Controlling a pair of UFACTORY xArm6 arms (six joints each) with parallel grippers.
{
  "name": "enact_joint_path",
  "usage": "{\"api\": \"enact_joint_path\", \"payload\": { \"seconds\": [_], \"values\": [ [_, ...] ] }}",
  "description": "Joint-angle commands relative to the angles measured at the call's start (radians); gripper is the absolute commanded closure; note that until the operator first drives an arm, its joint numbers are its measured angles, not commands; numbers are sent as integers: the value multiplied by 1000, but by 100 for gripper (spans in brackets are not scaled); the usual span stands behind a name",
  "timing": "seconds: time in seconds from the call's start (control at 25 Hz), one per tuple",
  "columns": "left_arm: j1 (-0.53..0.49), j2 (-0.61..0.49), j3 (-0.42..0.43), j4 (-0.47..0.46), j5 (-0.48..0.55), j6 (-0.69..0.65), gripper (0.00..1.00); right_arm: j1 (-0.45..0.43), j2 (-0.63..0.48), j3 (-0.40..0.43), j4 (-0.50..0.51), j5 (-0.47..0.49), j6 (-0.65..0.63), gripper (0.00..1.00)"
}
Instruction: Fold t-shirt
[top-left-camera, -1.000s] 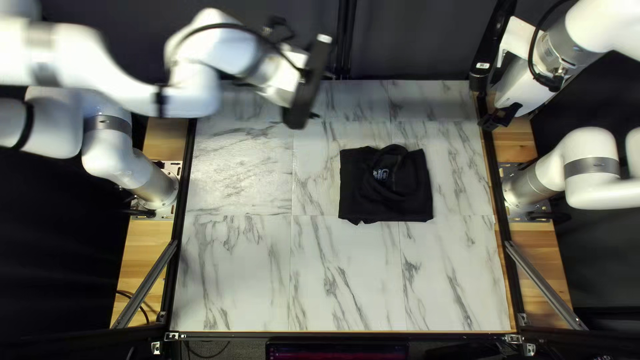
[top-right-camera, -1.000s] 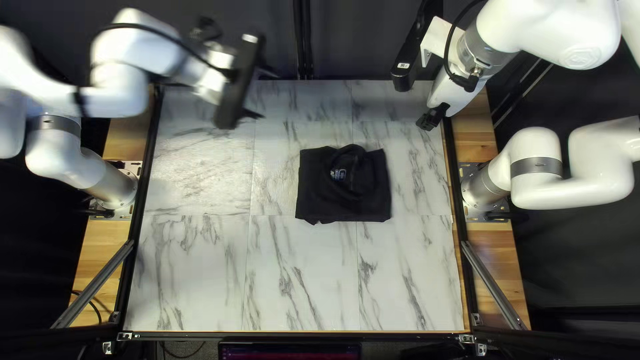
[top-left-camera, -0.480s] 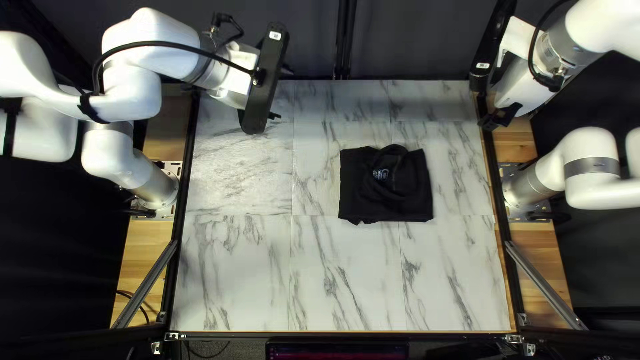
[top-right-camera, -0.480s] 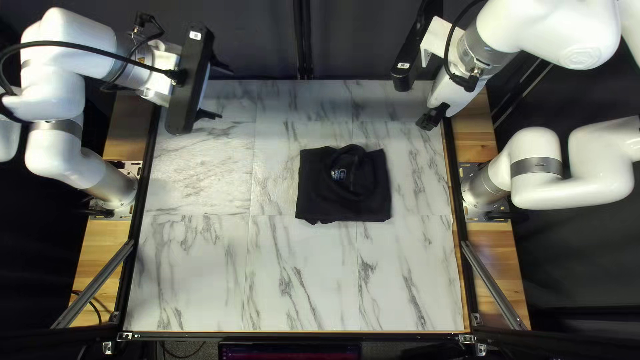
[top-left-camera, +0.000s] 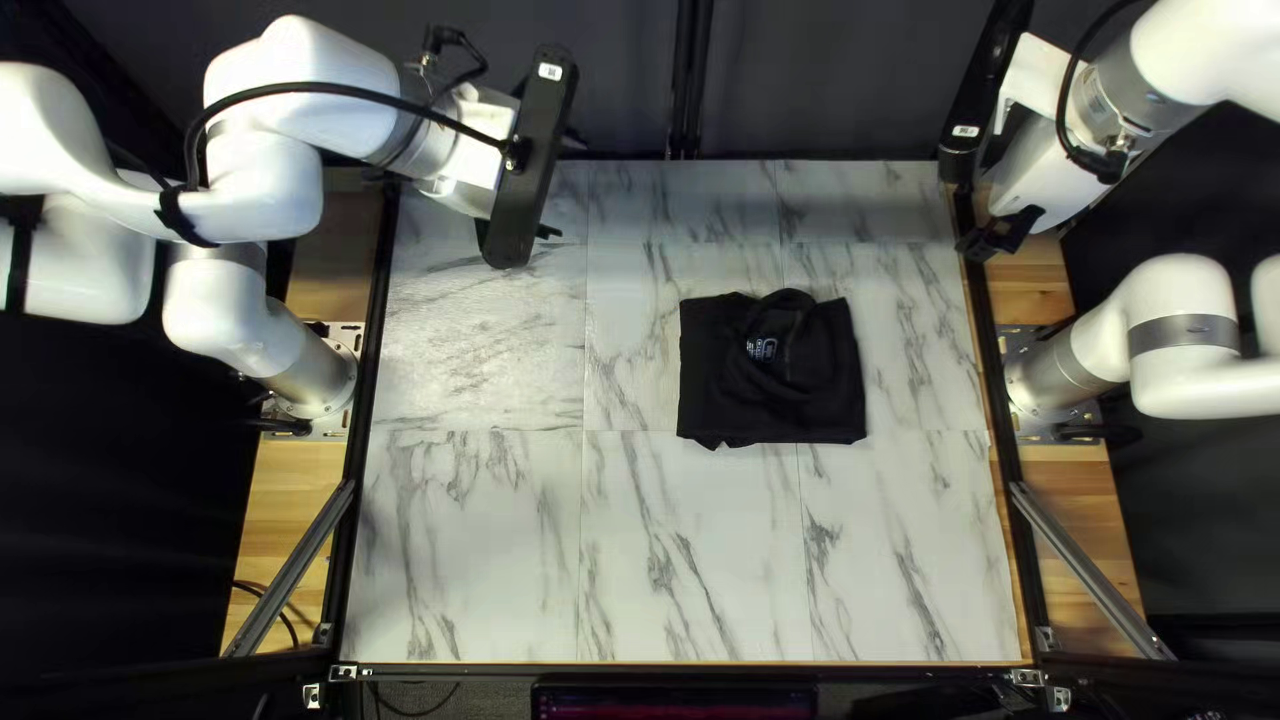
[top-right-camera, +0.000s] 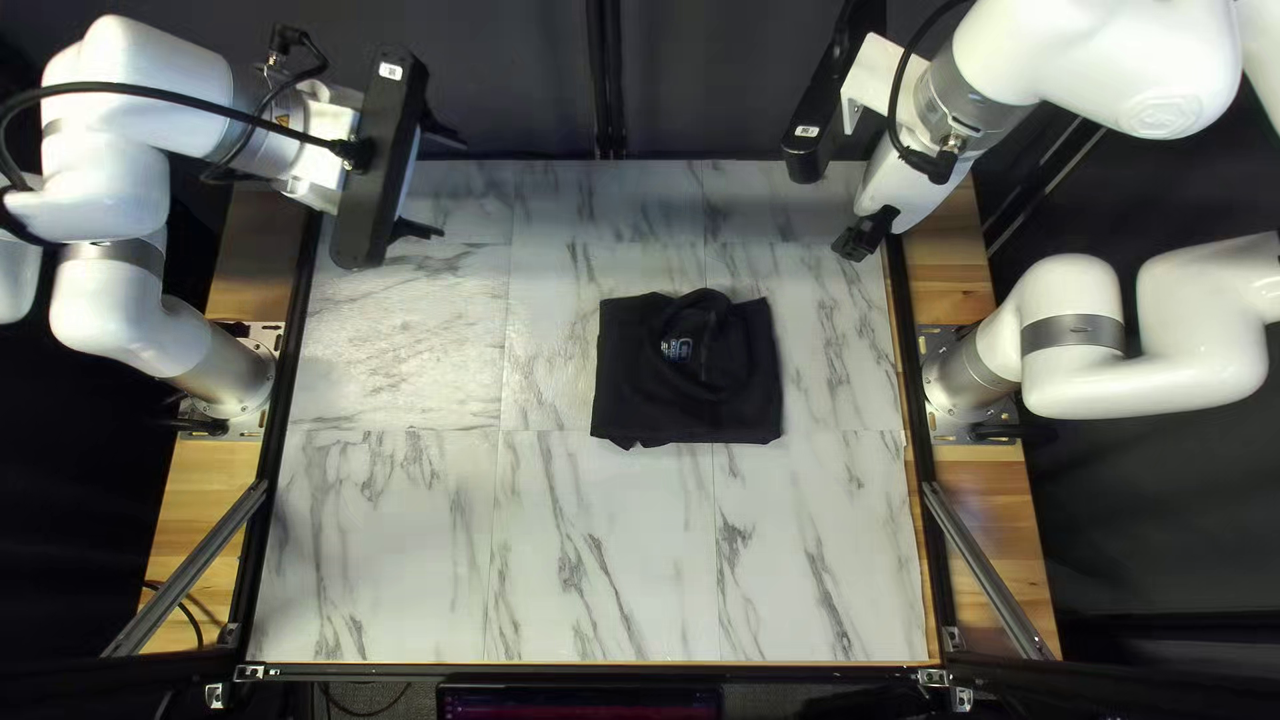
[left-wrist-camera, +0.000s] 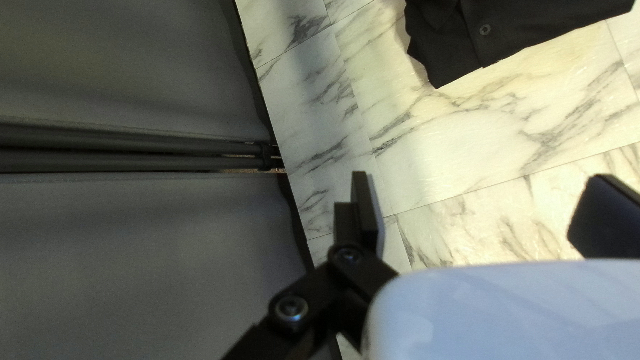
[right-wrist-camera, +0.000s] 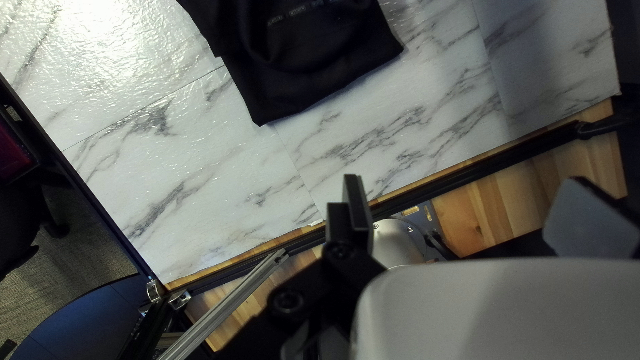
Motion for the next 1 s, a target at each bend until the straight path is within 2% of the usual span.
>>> {"api": "enact_joint_path", "payload": {
  "seconds": [0.04, 0.2, 0.32, 0.48, 0.6, 1.0],
  "values": [
    [0, 0, 0, 0, 0, 0, 0, 0, 68, 77, 33, -123, -5, 0],
    [0, 0, 0, 0, 0, 0, 0, -23, 115, 236, 99, -312, -93, 0],
    [0, 0, 0, 0, 0, 0, 0, -44, 150, 323, 143, -416, -177, 0],
    [0, 0, 0, 0, 0, 0, 0, 4, 243, 351, 187, -535, -207, 0],
    [0, 0, 0, 0, 0, 0, 0, 80, 404, 330, 249, -682, -251, 0],
    [0, 0, 0, 0, 0, 0, 0, 82, 420, 333, 254, -703, -274, 0]
  ]
}}
